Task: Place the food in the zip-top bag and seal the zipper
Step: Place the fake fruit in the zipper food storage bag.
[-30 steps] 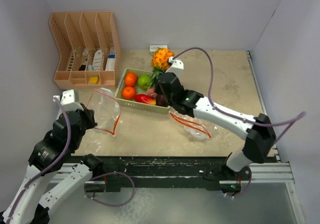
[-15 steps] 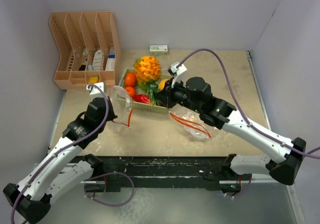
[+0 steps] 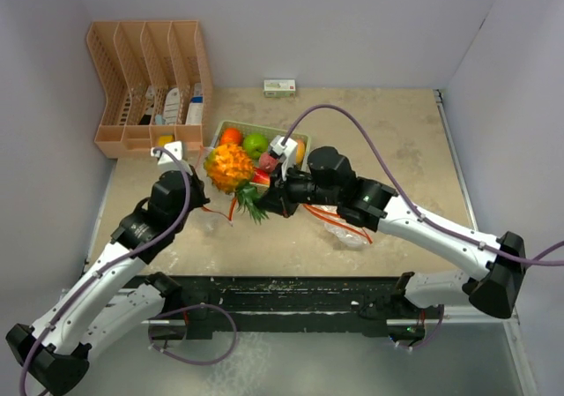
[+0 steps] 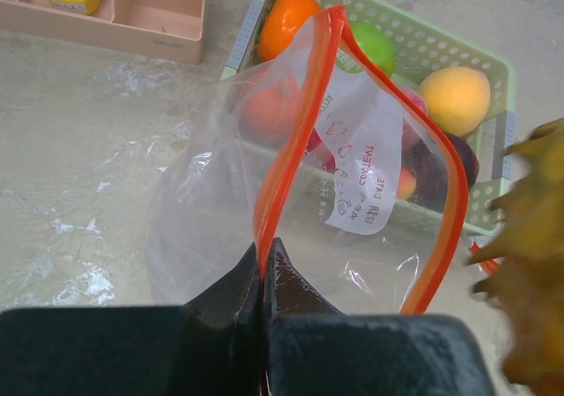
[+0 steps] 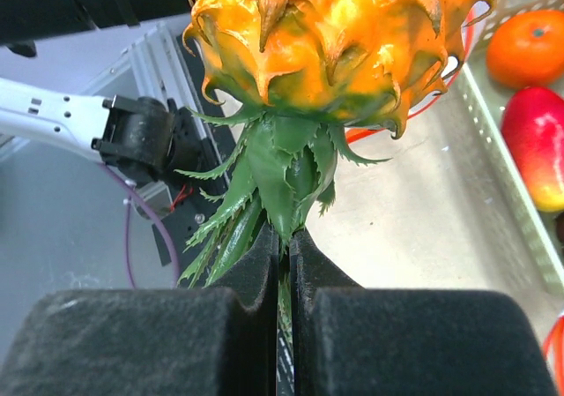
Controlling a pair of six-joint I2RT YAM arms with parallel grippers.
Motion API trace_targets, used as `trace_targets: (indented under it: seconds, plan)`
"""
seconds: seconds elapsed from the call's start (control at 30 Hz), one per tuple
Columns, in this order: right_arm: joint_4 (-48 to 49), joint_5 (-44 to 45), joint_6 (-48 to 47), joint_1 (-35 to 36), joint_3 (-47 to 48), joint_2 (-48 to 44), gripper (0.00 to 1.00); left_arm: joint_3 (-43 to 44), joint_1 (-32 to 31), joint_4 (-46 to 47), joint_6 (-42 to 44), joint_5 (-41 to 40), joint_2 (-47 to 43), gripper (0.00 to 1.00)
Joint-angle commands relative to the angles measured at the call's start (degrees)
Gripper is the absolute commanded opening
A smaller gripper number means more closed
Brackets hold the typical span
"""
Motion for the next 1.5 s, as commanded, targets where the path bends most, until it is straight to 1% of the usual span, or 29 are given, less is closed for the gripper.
trace_targets:
  seconds: [0.0, 0.2, 0.3, 0.47, 0.73, 0.83, 1.0, 1.07, 1.17, 1.33, 1.47]
  plan:
    - [5.48, -2.33, 0.08, 1.64, 0.63, 0.81, 0.00, 0.38, 0.28, 1.92, -0.21, -0.90, -2.35, 0.00]
    - [5.76, -1.94, -0.17, 4.10, 1.60, 3.50, 0.00, -0.02, 0.29, 1.89, -0.40, -1.06, -2.52, 0.00]
    - [5.78, -0.77, 0.23, 4.21, 0.61, 4.48, 0.00, 0.15, 0.28, 1.71, -0.62, -0.88, -2.73, 0.00]
    - [3.96, 3.62, 0.44, 4.21, -0.36, 6.66, 0.00, 1.95, 0.28, -0.29, -0.52, -0.84, -4.49, 0.00]
    - [3.23, 4.33, -0.20, 4.21, 0.23, 11.08, 0.00, 5.17, 0.28, -3.81, 0.67, -1.68, -7.30, 0.00]
    - [1.15, 5.04, -1.29, 4.29, 1.74, 12.42, 0.00, 5.67, 0.28, -3.49, 1.69, -0.97, -7.15, 0.00]
    - [-5.81, 6.01, -5.32, 5.44, 7.36, 14.35, 0.00, 6.39, 0.33, 0.40, 5.56, 3.53, -2.29, 0.00]
    - [-9.05, 6.62, -6.63, 5.91, 9.92, 15.36, 0.00, 6.69, 0.34, 2.56, 7.46, 7.52, 0.20, 0.00]
    - [-11.39, 7.72, -7.17, 6.19, 13.39, 16.26, 0.00, 7.07, 0.28, 4.72, 9.16, 12.94, 2.81, 0.00]
    - [-16.63, 11.15, -6.38, 6.23, 20.57, 19.51, 0.00, 6.40, 0.28, 6.97, 10.76, 19.97, 3.14, 0.00]
    - [-17.73, 14.57, -4.50, 6.23, 22.33, 21.80, 0.00, 6.48, 0.28, 7.13, 10.96, 22.48, 1.35, 0.00]
